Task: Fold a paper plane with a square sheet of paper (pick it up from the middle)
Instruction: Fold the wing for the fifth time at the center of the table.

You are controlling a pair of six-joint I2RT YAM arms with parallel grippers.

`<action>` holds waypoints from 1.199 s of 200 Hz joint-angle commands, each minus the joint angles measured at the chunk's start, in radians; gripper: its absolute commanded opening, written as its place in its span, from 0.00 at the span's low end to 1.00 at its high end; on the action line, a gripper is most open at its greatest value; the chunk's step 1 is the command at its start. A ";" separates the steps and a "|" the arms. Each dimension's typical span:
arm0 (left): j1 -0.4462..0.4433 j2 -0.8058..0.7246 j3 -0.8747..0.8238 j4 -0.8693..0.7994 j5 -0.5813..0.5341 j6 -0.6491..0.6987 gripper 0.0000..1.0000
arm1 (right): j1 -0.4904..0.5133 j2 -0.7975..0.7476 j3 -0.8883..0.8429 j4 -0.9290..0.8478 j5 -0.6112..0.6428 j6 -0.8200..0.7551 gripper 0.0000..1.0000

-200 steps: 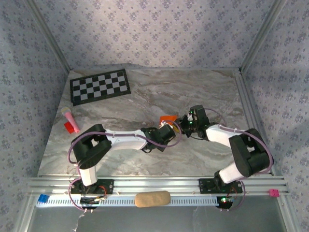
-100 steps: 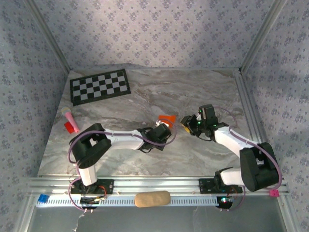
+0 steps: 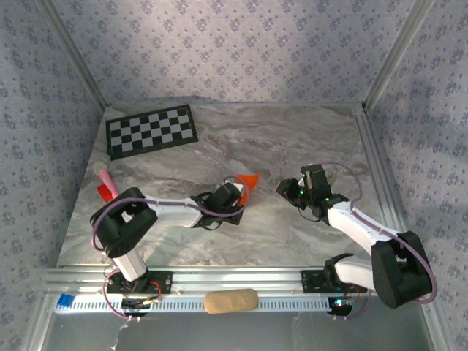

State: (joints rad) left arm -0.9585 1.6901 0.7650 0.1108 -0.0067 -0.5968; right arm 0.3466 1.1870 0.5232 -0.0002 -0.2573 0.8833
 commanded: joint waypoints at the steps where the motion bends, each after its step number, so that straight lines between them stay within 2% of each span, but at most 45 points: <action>1: 0.012 -0.024 -0.045 0.093 0.084 -0.015 0.04 | -0.006 -0.006 0.001 0.010 -0.010 -0.070 0.28; 29: 0.019 -0.024 -0.088 0.189 0.122 0.018 0.03 | -0.003 0.000 -0.003 0.066 -0.077 -0.083 0.28; 68: 0.071 -0.012 -0.106 0.207 0.246 0.030 0.02 | 0.018 0.031 0.012 0.115 -0.152 -0.115 0.28; 96: 0.117 0.002 -0.138 0.271 0.331 -0.002 0.02 | 0.057 0.096 0.042 0.139 -0.214 -0.155 0.25; 134: 0.153 0.024 -0.131 0.267 0.408 -0.005 0.03 | 0.118 0.215 0.086 0.182 -0.282 -0.183 0.19; 183: 0.174 0.048 -0.132 0.281 0.447 -0.018 0.03 | 0.161 0.349 0.139 0.227 -0.321 -0.183 0.12; 211: 0.177 0.060 -0.127 0.269 0.456 -0.020 0.03 | 0.166 0.399 0.161 0.268 -0.373 -0.172 0.12; 240: 0.182 0.068 -0.130 0.270 0.462 -0.029 0.03 | 0.169 0.443 0.181 0.272 -0.374 -0.166 0.11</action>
State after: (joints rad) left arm -0.7761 1.7222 0.6312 0.3977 0.4305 -0.6155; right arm 0.5072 1.5951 0.6674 0.2436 -0.5953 0.7170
